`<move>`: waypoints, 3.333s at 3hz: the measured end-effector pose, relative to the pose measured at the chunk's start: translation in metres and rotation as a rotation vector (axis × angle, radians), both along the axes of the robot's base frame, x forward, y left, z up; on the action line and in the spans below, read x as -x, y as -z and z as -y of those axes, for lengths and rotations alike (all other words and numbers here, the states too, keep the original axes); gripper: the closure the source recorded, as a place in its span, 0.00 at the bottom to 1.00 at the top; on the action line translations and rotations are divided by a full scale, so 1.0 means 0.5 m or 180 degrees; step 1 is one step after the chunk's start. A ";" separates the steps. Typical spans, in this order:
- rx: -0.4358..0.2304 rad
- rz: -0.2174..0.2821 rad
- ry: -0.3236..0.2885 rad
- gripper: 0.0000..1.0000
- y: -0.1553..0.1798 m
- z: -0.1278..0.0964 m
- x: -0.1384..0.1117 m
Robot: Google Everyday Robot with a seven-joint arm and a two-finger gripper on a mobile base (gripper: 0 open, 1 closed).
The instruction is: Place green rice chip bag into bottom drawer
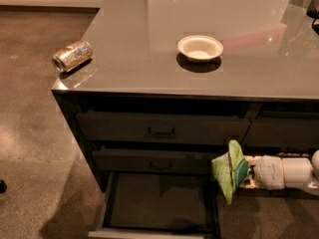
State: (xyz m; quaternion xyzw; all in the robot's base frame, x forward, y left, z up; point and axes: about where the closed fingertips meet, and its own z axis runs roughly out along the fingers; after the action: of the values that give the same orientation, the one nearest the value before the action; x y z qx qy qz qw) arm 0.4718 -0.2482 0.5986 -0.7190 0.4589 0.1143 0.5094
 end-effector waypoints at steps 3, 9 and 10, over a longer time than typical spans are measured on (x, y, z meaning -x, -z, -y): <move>-0.0713 -0.0434 0.0128 1.00 0.339 0.017 -0.022; -0.0337 -0.0734 -0.0158 1.00 0.612 -0.146 0.086; -0.0343 -0.0748 -0.0156 1.00 0.614 -0.149 0.087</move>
Offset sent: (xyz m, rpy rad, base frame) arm 0.0188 -0.0245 -0.2175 0.2919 0.1818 -0.1714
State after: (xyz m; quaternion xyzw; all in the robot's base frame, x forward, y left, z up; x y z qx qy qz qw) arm 0.4280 -0.1739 0.2914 -0.6833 0.4909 0.2346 0.4870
